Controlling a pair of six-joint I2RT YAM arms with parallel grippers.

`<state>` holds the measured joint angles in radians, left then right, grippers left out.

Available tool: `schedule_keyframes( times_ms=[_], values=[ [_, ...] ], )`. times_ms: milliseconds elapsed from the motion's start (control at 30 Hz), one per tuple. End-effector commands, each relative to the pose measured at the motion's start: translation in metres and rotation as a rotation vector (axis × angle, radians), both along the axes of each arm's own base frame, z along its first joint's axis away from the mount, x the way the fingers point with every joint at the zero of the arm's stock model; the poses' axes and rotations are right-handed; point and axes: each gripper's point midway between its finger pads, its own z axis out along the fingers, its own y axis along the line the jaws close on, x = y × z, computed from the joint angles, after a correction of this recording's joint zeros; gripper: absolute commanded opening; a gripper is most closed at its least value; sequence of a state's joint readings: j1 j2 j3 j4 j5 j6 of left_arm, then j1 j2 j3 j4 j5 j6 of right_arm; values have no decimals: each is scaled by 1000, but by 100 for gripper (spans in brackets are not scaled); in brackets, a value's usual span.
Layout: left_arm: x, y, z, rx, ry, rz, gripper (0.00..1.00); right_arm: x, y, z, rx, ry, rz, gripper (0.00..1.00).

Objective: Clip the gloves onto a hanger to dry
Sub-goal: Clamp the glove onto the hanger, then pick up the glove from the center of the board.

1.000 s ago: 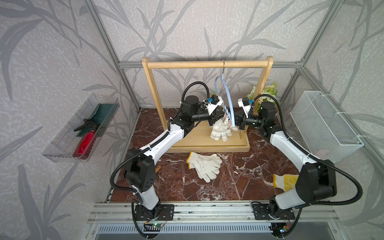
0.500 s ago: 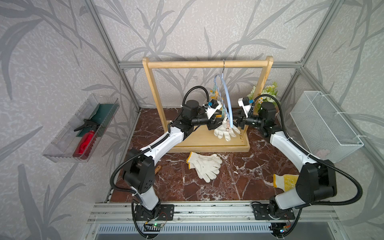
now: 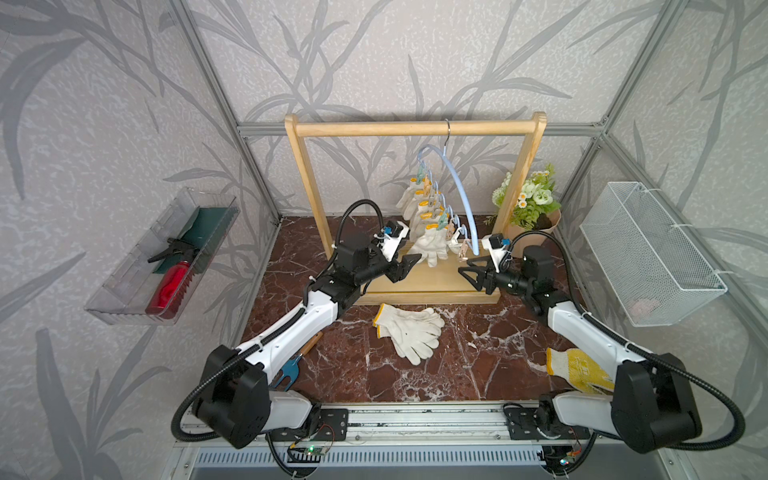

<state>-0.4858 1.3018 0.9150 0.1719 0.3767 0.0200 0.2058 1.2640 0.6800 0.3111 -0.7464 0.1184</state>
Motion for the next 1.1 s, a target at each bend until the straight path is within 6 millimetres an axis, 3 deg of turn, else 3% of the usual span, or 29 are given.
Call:
schedule_keyframes(
  times_ms=[0, 233, 367, 533, 833, 1067],
  values=[
    [-10, 32, -41, 24, 129, 196, 62, -8, -5, -9, 37, 16, -61, 54],
    [-56, 62, -109, 10, 328, 371, 59, -48, 21, -54, -24, 122, -13, 55],
    [-77, 73, -127, 3, 411, 453, 55, -72, 38, -75, -45, 170, 30, 55],
    [-90, 105, -150, -35, 546, 679, 51, -94, 53, -89, -68, 203, 79, 55],
    [-91, 92, -185, -111, 716, 733, 50, -101, 66, -87, -53, 199, 120, 54],
    [-87, 85, -193, -135, 757, 741, 48, -101, 69, -87, -52, 200, 131, 54]
  ],
)
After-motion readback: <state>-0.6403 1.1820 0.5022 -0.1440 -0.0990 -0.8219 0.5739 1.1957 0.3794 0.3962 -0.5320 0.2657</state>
